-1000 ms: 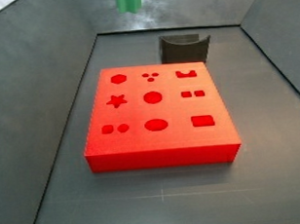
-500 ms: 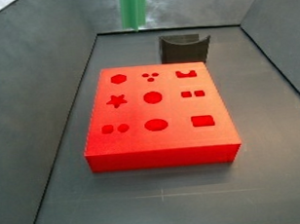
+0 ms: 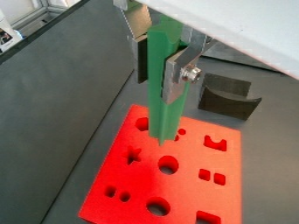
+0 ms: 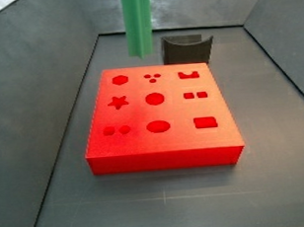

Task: Pick up the star object. Move up. Place the star object on the fixture. Regrasp the star object. Move to above the board. Insert the star object.
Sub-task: Insert the star object.

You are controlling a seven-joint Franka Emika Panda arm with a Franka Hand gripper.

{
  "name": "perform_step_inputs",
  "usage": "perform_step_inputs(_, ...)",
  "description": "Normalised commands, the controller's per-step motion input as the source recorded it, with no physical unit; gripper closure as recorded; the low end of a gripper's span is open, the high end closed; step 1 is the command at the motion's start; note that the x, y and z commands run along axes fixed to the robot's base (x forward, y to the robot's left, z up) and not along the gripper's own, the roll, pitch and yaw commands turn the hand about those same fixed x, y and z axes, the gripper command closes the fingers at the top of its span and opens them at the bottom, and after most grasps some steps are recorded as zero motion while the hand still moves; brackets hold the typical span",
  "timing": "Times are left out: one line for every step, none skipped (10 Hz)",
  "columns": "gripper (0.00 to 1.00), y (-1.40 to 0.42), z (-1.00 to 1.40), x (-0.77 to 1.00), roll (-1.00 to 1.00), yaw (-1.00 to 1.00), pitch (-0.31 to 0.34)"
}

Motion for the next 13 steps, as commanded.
perform_step_inputs(1.00,0.00,-0.67,-0.38,0.00,0.03,-0.136)
perform_step_inputs(1.00,0.09,-0.74,-0.35,-0.07,0.00,-0.126)
perform_step_inputs(1.00,0.20,-0.66,-0.21,-0.09,0.00,-0.100)
perform_step_inputs(1.00,0.23,-0.57,-0.13,-0.07,-0.01,-0.090)
perform_step_inputs(1.00,0.13,-0.09,0.00,0.00,0.00,-0.024)
perform_step_inputs(1.00,0.00,-0.22,-0.13,0.00,-0.06,-0.094)
perform_step_inputs(1.00,-0.17,-0.42,-0.32,0.00,-0.28,-0.054)
perform_step_inputs(1.00,0.00,-0.07,-0.01,0.00,-0.02,-0.100)
perform_step_inputs(1.00,0.00,-0.03,0.02,0.00,0.00,0.000)
perform_step_inputs(1.00,0.02,-0.12,0.00,0.00,-0.19,-0.047)
perform_step_inputs(1.00,0.09,-0.16,0.00,-0.01,-0.21,-0.036)
perform_step_inputs(1.00,0.02,0.00,0.00,-0.01,-0.01,0.000)
perform_step_inputs(1.00,0.00,-0.09,0.00,0.00,0.00,0.000)
